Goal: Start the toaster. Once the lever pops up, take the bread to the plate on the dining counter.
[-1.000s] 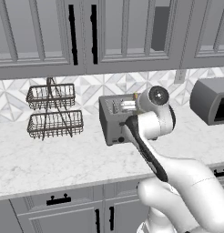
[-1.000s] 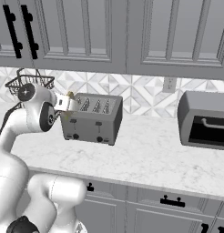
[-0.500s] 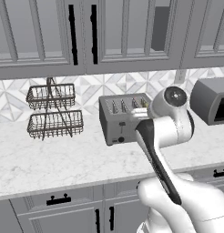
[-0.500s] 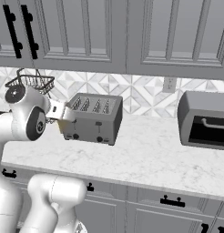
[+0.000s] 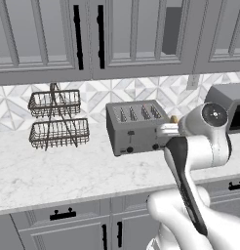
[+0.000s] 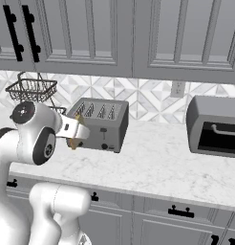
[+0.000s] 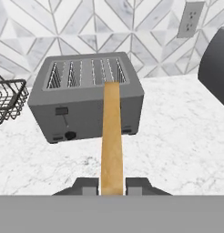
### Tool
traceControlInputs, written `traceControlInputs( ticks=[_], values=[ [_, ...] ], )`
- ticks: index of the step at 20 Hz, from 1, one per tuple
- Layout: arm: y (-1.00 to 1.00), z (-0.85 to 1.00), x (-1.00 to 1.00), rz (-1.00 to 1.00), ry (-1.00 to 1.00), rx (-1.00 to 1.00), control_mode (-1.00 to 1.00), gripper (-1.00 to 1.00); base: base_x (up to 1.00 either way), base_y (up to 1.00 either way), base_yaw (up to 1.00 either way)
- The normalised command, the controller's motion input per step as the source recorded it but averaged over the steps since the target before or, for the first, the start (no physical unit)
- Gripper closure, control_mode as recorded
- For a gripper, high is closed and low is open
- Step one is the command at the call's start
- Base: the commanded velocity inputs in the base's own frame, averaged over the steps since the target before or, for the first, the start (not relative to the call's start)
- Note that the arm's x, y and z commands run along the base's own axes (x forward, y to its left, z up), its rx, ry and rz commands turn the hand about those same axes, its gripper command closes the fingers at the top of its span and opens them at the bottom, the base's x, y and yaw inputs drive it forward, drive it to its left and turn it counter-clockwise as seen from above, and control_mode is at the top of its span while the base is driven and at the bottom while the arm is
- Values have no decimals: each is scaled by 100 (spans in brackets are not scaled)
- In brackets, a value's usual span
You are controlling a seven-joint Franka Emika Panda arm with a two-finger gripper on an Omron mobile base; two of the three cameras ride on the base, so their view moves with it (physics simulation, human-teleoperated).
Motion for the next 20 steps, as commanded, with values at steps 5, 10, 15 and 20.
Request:
traceControlInputs(
  ticks=[5,10,15,20],
  values=[
    [0,0,-1,0,-1,0,-100,100,0,0,0],
    [0,0,0,0,0,0,-100,100,0,0,0],
    [0,0,0,0,0,0,100,100,-48,-9,-17],
    [0,0,0,0,0,0,100,100,-85,-28,-45]
  ],
)
